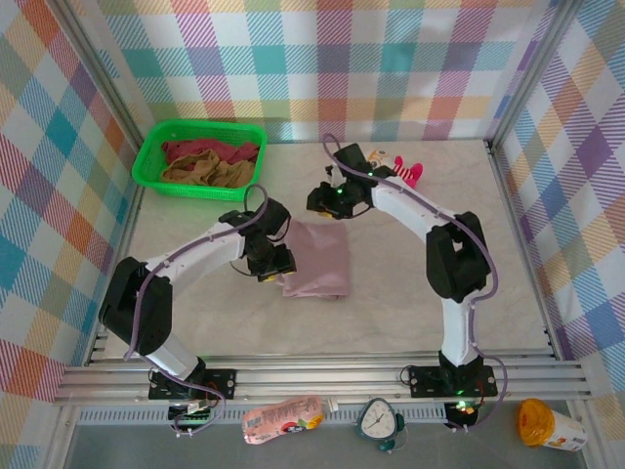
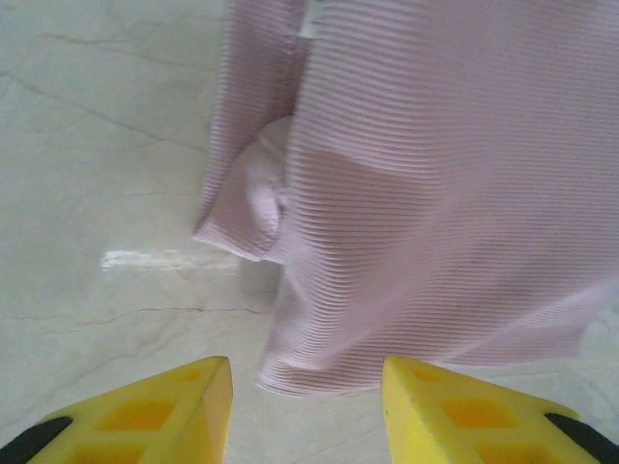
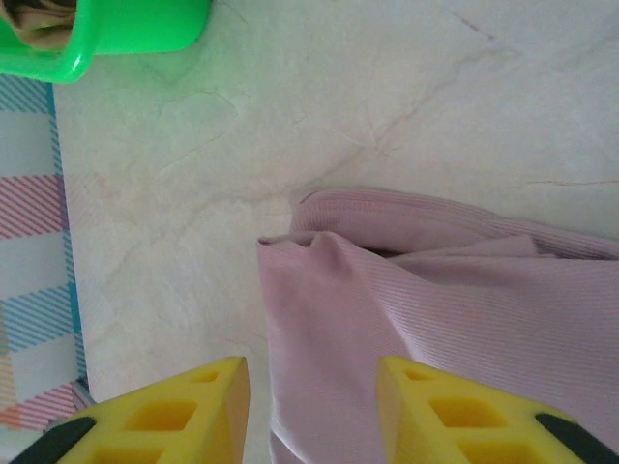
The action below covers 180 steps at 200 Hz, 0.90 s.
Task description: Fold and stack the tank tops
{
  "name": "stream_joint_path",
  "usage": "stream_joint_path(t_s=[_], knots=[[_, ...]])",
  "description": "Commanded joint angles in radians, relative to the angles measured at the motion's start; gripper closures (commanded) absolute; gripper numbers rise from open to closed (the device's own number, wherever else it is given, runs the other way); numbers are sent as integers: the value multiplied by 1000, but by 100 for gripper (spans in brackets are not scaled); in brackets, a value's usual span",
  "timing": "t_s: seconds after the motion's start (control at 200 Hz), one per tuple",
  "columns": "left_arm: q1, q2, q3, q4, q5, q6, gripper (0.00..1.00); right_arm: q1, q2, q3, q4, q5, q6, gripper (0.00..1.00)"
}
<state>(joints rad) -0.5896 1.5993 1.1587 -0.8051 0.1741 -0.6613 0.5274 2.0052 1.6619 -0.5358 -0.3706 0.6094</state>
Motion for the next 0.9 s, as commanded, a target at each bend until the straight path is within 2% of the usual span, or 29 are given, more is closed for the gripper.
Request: stream_joint_path(t_s=[0.0,0.09,0.155,0.29,0.465,0.595,0.765,0.895], knots=[[-8,83,49,7,-5,39,56,4,30,-56,26,-111,-83,63],[9,157,72,-8,-36,72,62,6,70,-64,50,-133,-85,65],[39,197,69,12,-4,83,65,6,96,-52,33,-113,-107,66],[68,270,125,-15,-39,154,72,6,123,-60,9,-60,-138,68],[99,361,215,-68,-43,249,83,0,74,-176,0,2,-152,70],[112,446,333,-186,-133,395,83,-12,-1,-294,-2,9,-149,73],[123,536,517,-291,-222,530,75,-15,-106,-454,-2,9,-125,73],[123,618,658,-326,-208,567,70,-9,-200,-563,32,-49,-62,73]])
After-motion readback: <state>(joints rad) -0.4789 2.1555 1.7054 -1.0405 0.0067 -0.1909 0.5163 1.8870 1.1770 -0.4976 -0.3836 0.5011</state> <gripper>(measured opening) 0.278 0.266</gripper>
